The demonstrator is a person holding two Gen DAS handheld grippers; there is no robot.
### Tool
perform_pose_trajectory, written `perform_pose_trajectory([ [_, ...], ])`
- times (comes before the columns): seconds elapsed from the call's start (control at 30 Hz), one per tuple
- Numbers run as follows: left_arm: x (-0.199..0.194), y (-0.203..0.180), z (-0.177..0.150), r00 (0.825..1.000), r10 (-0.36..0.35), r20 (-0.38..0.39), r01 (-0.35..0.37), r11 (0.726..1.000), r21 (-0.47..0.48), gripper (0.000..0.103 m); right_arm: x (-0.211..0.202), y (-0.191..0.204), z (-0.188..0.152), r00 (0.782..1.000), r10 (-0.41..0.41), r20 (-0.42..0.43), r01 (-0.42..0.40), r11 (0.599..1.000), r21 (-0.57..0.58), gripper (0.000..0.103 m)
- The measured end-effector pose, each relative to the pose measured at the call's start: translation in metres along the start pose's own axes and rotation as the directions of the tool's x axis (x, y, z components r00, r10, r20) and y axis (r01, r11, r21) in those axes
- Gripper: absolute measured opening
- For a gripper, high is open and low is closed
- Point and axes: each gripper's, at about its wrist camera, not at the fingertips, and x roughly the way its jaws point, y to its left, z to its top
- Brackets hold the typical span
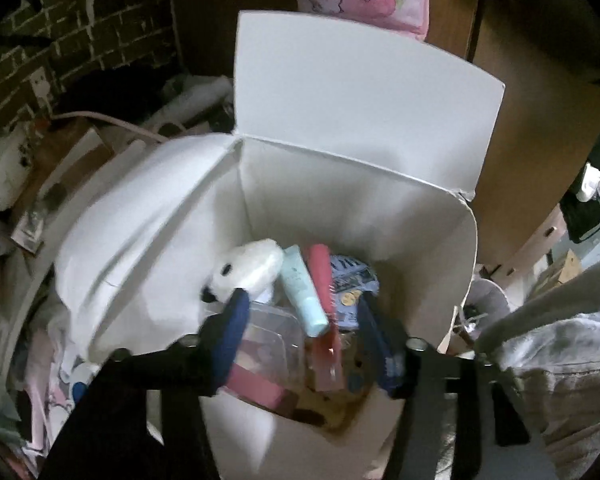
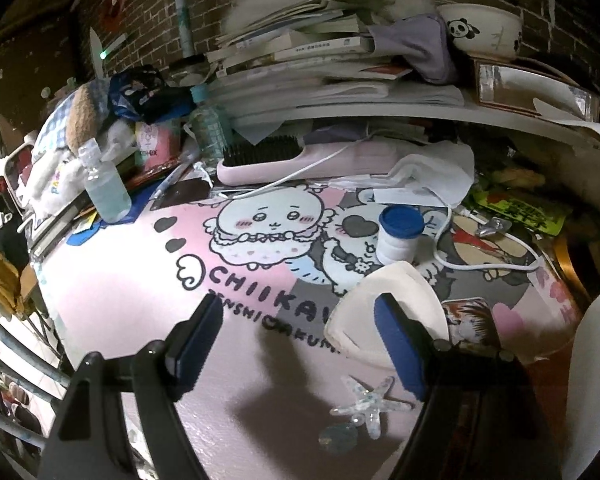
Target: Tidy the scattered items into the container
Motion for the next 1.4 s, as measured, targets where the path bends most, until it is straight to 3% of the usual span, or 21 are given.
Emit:
perform_pose_trajectory([
  [0.1,-0.009,0.001,-0.004,0.999,-0.014,0.037,0.015,1.0,-0.019,0.083,-0.002,0.0,-0.001,1.0,-0.004,0.003,0.004,1.0,-0.001,0.076],
  [0.2,-0.03,0.003,-0.011,0.995,-0.005,0.103,0.009,0.999,-0.035,0.092,-0.004,-0.002,0.0,1.0,-0.005,0.01,0.005,1.0,0.009,0.076],
  [0.3,-0.059,0.012,-0.021,0.984,0.058,0.166,-0.048,0.997,-0.064,0.101,-0.009,-0.004,-0.001,1.0,0.001,0.029,-0.001,1.0,0.022,0.076],
  [0.47,-0.112,0.046,-0.053,0.959,0.164,0.232,-0.126,0.977,-0.171,0.103,-0.025,-0.008,-0.009,0.996,0.003,0.088,-0.008,0.999,0.054,0.076],
  [0.67,-0.173,0.085,-0.112,0.899,0.322,0.296,-0.211,0.912,-0.351,0.103,-0.037,-0.01,-0.018,0.988,-0.022,0.15,0.01,0.997,0.079,0.076],
  [0.77,-0.196,0.102,-0.149,0.862,0.418,0.286,-0.265,0.853,-0.45,0.103,-0.038,-0.015,-0.019,0.989,-0.028,0.149,0.012,0.994,0.106,0.076],
  [0.83,-0.202,0.111,-0.17,0.847,0.462,0.264,-0.285,0.813,-0.508,0.103,-0.038,-0.017,-0.02,0.988,-0.045,0.149,0.028,0.993,0.116,0.076],
  [0.9,-0.202,0.119,-0.189,0.842,0.482,0.244,-0.293,0.786,-0.544,0.103,-0.034,-0.018,-0.019,0.989,-0.068,0.134,0.052,0.992,0.116,0.076],
  [1.13,-0.197,0.134,-0.233,0.838,0.509,0.198,-0.31,0.742,-0.594,0.103,-0.01,-0.025,-0.008,0.989,-0.145,0.021,0.141,0.981,0.135,0.076],
  [1.27,-0.198,0.137,-0.244,0.837,0.501,0.222,-0.274,0.733,-0.622,0.103,0.002,-0.03,-0.004,0.984,-0.175,-0.037,0.179,0.974,0.141,0.076],
  [1.4,-0.198,0.14,-0.249,0.838,0.496,0.228,-0.264,0.734,-0.626,0.103,0.008,-0.029,-0.002,0.982,-0.181,-0.057,0.186,0.975,0.118,0.084],
])
